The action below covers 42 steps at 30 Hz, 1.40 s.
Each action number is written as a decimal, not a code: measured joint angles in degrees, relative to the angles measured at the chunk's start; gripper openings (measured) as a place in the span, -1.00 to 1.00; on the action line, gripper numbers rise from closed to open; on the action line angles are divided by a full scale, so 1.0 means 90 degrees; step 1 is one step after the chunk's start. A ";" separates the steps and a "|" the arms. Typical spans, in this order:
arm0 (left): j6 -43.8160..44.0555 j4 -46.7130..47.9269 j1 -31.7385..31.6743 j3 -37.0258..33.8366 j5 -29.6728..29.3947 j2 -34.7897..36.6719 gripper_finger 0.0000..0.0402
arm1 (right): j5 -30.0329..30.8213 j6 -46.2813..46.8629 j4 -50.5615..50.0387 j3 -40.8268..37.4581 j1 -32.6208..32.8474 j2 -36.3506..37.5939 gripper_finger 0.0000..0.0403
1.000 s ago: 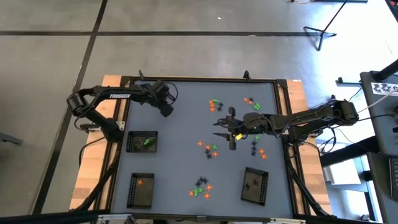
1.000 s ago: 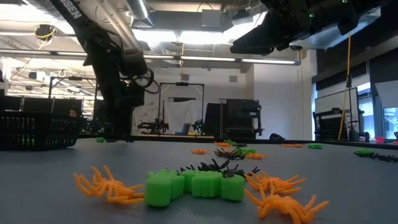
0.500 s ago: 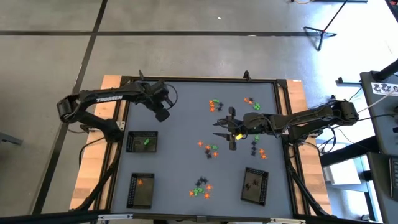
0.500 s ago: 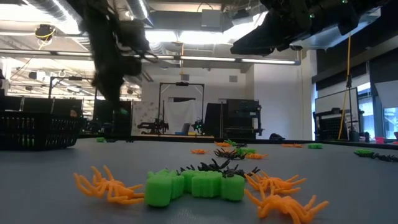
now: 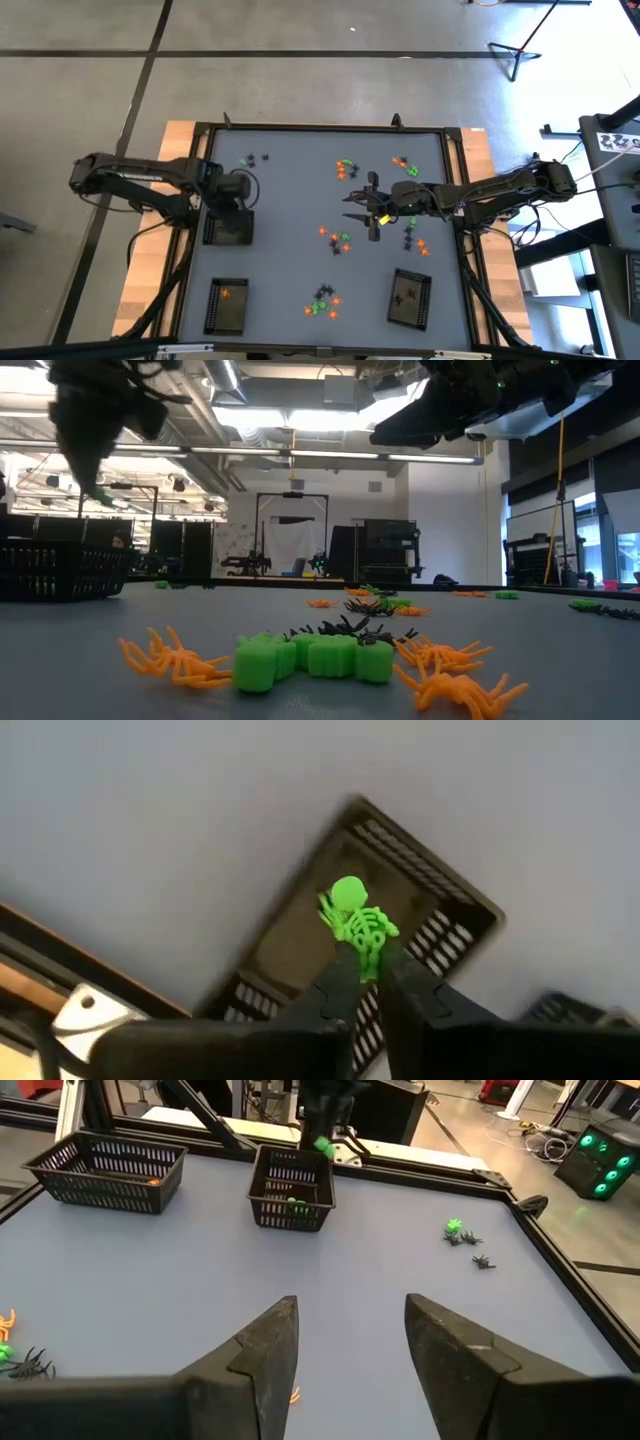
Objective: Sort Halloween decoration
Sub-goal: Put the green skeleton toy into the top black bin, then put the black spider toy into the bottom right black bin
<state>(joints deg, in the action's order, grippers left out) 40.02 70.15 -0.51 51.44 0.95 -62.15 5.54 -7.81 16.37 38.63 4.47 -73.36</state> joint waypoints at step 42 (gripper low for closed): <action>-0.4339 -0.4522 -0.4451 -0.0007 -0.0984 -0.3166 -0.19 | -0.0002 0.0000 -0.0002 0.0000 0.0000 0.0000 -0.10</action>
<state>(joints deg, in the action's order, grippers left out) 0.97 29.45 -40.57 51.37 -7.90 -90.64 5.52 -7.81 16.35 38.63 4.47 -73.36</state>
